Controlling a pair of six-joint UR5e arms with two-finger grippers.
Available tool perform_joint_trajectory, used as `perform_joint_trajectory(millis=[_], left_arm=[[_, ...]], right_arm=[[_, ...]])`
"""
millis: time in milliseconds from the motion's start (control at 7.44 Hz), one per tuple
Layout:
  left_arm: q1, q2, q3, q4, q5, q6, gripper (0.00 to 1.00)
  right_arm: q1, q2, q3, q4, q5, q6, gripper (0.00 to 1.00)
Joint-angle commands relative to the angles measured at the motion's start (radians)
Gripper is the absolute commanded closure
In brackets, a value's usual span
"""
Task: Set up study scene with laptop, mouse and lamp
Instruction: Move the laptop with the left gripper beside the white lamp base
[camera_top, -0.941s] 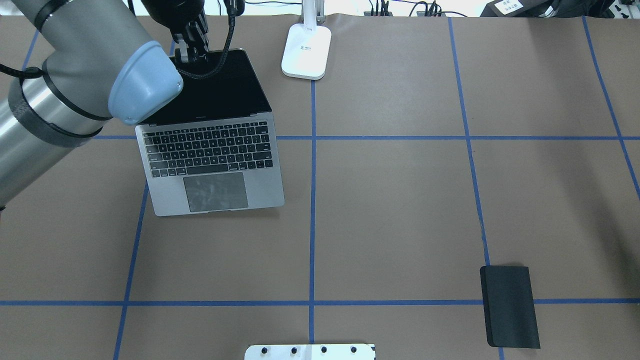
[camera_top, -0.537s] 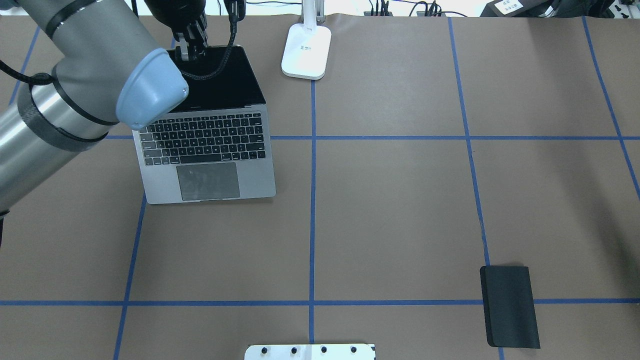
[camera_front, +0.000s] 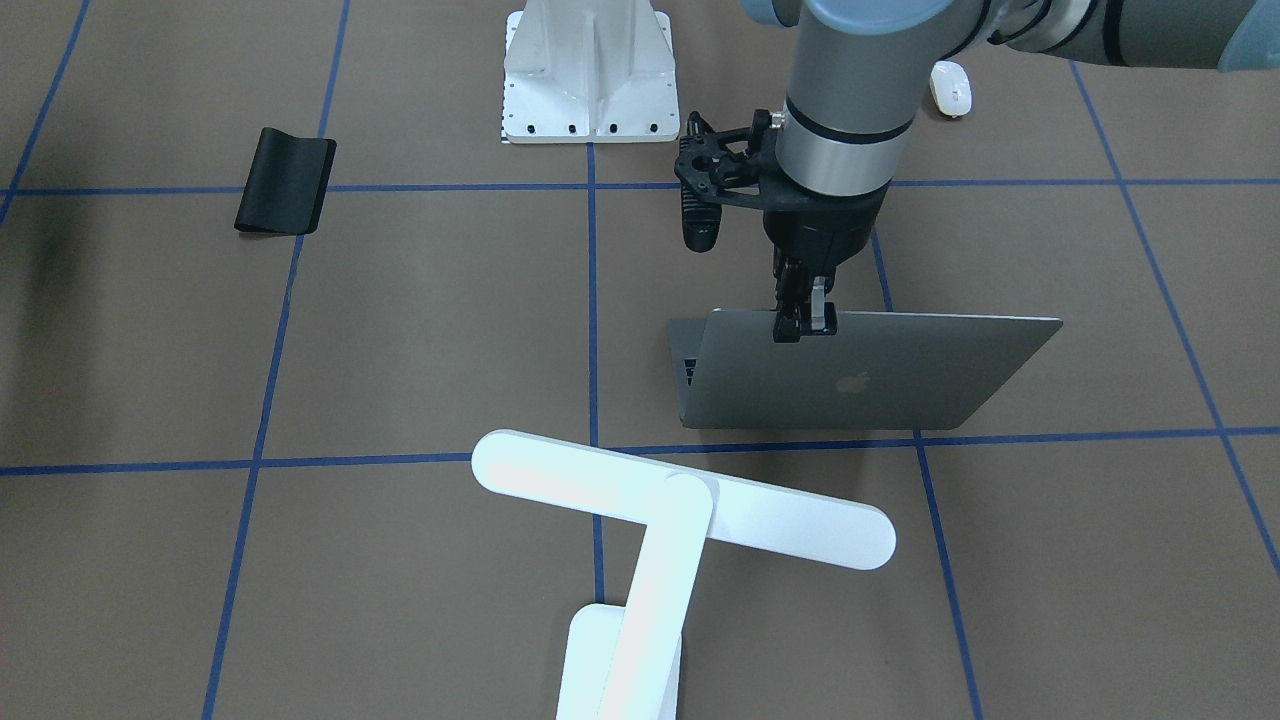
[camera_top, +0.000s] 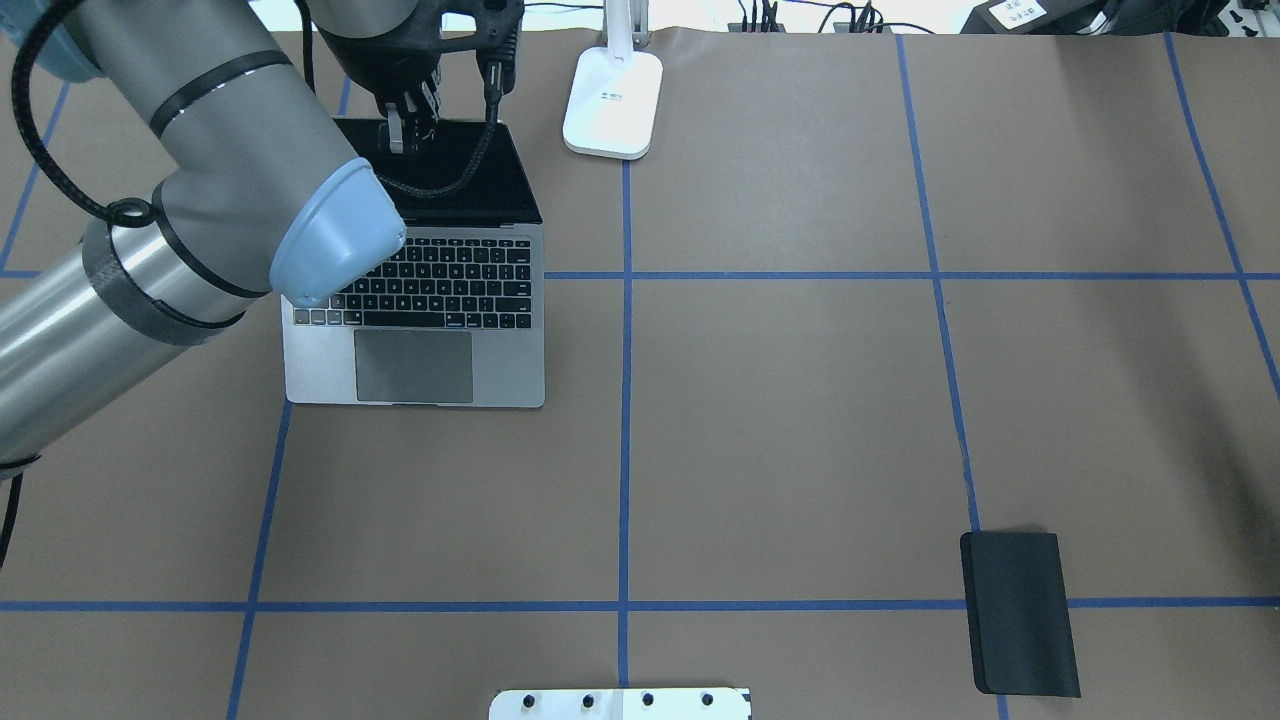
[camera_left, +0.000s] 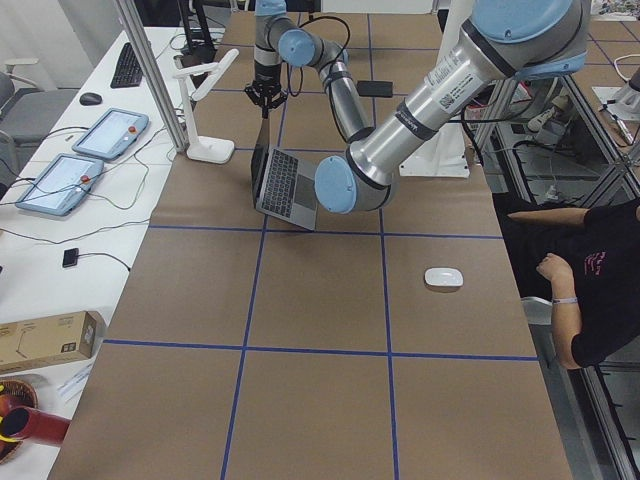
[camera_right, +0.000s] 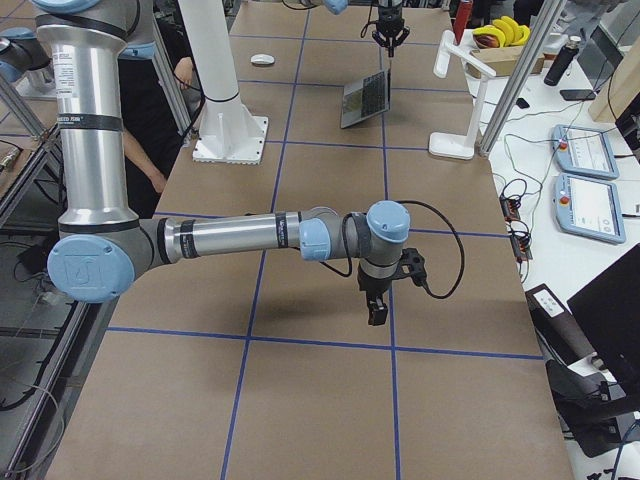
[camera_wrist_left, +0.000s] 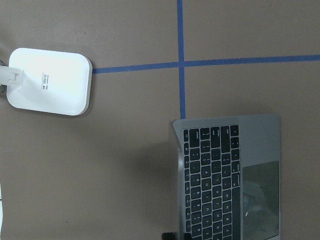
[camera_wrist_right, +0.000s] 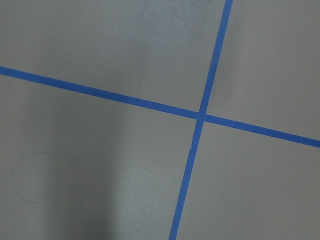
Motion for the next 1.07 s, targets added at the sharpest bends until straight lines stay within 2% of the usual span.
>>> perform_joint_trajectory(millis=[0,269,941], left_arm=[[-0.001,0.027,0.024,-0.069,0.001,0.002,1.00],[0.001,0.047,0.088,-0.212,0.001,-0.007,1.00],[0.001,0.047,0.105,-0.226,0.002,-0.015,1.00]], right_arm=[[0.000,0.001,-0.003,0.000,0.001,0.000,0.00],[0.000,0.004,-0.003,0.002,-0.001,0.000,0.00],[-0.002,0.006,-0.010,0.002,0.001,0.000,0.00]])
